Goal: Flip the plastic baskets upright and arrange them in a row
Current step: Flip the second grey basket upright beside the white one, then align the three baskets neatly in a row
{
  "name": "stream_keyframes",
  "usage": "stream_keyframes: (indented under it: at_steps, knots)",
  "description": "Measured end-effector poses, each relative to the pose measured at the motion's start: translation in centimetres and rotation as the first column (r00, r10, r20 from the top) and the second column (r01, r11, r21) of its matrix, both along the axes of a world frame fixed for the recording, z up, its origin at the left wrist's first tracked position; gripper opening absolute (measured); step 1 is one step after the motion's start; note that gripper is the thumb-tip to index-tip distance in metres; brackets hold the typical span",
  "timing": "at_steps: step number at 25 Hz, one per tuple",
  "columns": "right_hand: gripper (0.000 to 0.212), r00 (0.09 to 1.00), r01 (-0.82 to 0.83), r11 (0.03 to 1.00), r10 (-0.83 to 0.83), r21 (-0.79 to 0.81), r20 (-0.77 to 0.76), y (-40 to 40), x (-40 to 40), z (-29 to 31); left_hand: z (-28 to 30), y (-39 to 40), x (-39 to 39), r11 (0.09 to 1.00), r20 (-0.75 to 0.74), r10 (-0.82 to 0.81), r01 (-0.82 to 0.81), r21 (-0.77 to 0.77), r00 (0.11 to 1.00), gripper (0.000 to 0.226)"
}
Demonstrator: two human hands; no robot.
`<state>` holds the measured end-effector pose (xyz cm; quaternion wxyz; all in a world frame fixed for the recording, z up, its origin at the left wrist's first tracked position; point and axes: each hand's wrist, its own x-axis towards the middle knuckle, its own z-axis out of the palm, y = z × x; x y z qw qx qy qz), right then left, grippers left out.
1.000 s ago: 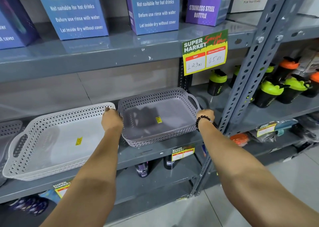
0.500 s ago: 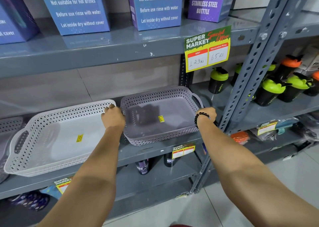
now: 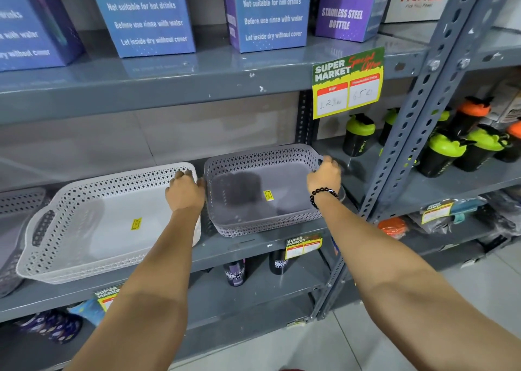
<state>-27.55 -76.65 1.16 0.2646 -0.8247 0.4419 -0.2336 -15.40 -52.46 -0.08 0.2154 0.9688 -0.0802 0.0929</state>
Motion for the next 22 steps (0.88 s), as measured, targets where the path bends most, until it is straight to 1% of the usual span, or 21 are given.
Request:
stream_keyframes:
  at_steps: [2,5,8,10,13,16,17,19,22]
  knots:
    - [0.046,0.993,-0.115,0.993,0.115,-0.029,-0.006,2.1,1.4,0.3,0.1,1.5,0.3,0.999,0.016,0.021,-0.02,-0.026,1.0,0.039]
    - [0.046,0.965,-0.262,0.965,0.262,-0.009,-0.03,6.7,3.7,0.5,0.3,5.7,1.5,0.997,0.034,0.061,-0.059,-0.053,0.998,0.04]
    - [0.043,0.923,-0.383,0.923,0.384,0.029,-0.01,11.7,5.9,0.2,0.8,11.0,2.7,0.994,0.043,0.104,-0.102,-0.05,0.994,0.04]
    - [0.037,0.903,-0.43,0.901,0.43,0.055,0.006,14.9,7.2,0.0,1.2,14.8,3.7,0.991,0.036,0.127,-0.125,-0.054,0.991,0.039]
    - [0.031,0.9,-0.434,0.896,0.435,0.094,0.007,18.9,8.6,-0.7,1.5,20.3,5.1,0.988,0.018,0.138,-0.137,-0.069,0.99,0.039]
    - [0.033,0.922,-0.386,0.914,0.387,0.125,0.014,21.7,9.5,-1.4,1.3,24.9,6.3,0.984,-0.006,0.166,-0.166,-0.057,0.986,0.038]
    - [0.033,0.931,-0.363,0.923,0.366,0.127,-0.005,22.5,9.6,-1.5,1.2,26.1,6.7,0.982,-0.026,0.181,-0.182,-0.059,0.983,0.038]
    - [0.035,0.94,-0.329,0.938,0.336,0.107,-0.053,23.7,9.6,-1.9,0.9,27.9,7.1,0.973,-0.083,0.202,-0.209,-0.095,0.976,0.038]
    - [0.035,0.938,-0.325,0.944,0.329,0.054,-0.104,24.4,9.9,-2.1,0.6,29.5,7.7,0.967,-0.145,0.199,-0.218,-0.129,0.969,0.038]
